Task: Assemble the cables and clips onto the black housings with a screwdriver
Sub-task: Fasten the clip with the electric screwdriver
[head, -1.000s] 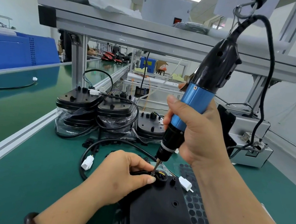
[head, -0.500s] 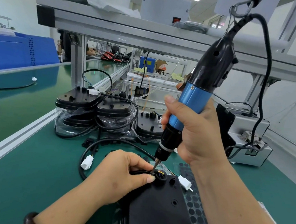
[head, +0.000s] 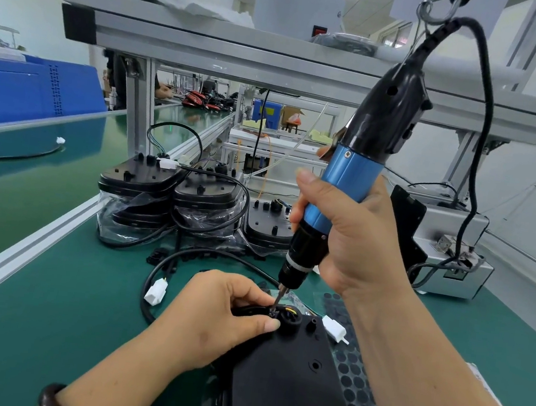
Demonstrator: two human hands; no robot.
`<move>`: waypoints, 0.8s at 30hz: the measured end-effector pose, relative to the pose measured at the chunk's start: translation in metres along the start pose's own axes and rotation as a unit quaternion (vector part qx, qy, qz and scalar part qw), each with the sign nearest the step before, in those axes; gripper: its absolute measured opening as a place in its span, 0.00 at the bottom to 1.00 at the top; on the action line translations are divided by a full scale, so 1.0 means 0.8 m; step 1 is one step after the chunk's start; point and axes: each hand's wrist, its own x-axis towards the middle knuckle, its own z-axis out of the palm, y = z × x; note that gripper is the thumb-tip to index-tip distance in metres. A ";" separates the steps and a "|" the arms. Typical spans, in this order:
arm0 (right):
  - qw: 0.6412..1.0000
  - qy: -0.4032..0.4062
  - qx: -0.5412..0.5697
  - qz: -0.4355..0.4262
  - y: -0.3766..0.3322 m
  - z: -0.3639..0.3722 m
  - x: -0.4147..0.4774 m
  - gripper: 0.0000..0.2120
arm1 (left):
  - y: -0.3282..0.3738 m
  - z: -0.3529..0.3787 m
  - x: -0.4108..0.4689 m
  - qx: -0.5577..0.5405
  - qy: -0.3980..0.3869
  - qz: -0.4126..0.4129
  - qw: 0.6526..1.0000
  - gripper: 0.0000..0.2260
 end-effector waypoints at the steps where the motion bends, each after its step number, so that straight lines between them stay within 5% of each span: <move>1: 1.000 0.001 -0.003 -0.001 0.000 0.000 0.000 0.14 | 0.000 0.000 0.000 0.004 0.004 -0.001 1.000 0.07; 24: 1.000 0.006 -0.005 -0.006 0.000 -0.002 0.001 0.14 | 0.001 0.000 0.000 0.014 0.002 -0.019 1.000 0.08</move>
